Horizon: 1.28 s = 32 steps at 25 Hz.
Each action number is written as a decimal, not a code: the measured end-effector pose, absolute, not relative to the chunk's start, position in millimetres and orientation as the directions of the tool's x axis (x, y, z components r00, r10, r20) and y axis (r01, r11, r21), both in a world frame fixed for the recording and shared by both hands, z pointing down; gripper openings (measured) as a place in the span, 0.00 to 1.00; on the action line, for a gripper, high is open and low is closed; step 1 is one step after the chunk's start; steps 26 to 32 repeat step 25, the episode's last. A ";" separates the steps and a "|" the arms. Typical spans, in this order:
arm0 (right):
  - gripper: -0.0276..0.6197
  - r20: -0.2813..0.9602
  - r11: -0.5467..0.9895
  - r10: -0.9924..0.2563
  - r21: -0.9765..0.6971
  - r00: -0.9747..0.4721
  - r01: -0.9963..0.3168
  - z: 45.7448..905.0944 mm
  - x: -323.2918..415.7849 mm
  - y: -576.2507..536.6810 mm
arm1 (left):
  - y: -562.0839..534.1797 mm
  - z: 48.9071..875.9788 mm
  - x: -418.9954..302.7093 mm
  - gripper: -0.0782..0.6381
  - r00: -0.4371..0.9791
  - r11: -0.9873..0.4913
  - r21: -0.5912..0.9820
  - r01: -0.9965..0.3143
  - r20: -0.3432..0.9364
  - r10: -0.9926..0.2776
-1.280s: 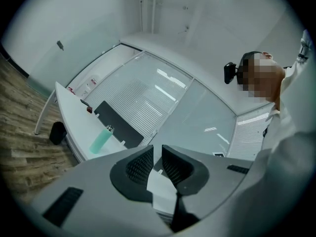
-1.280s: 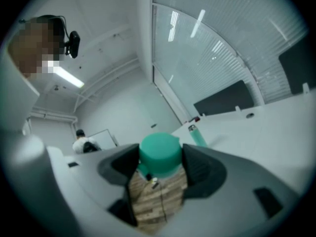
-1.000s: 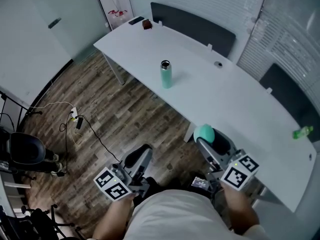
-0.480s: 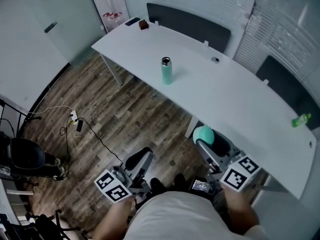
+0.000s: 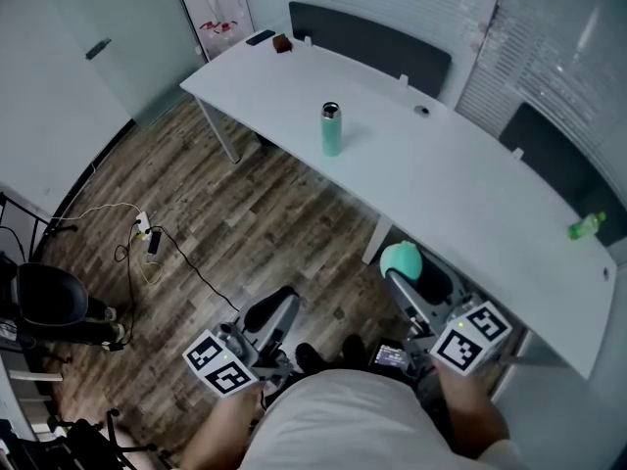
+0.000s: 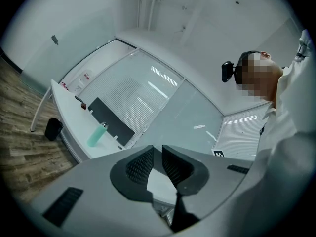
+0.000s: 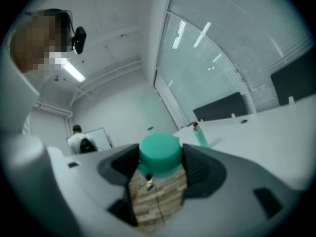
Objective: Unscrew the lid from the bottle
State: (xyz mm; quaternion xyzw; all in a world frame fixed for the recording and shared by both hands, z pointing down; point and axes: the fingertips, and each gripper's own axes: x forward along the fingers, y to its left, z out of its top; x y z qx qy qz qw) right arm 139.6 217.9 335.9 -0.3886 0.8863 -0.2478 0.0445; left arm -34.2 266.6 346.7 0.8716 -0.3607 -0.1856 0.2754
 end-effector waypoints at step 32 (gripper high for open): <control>0.48 0.136 0.559 -0.736 -0.430 -0.663 -0.709 328.9 134.7 217.8 | 272.6 341.9 -35.2 0.20 0.695 -0.611 0.619 -0.494 -0.141 -0.705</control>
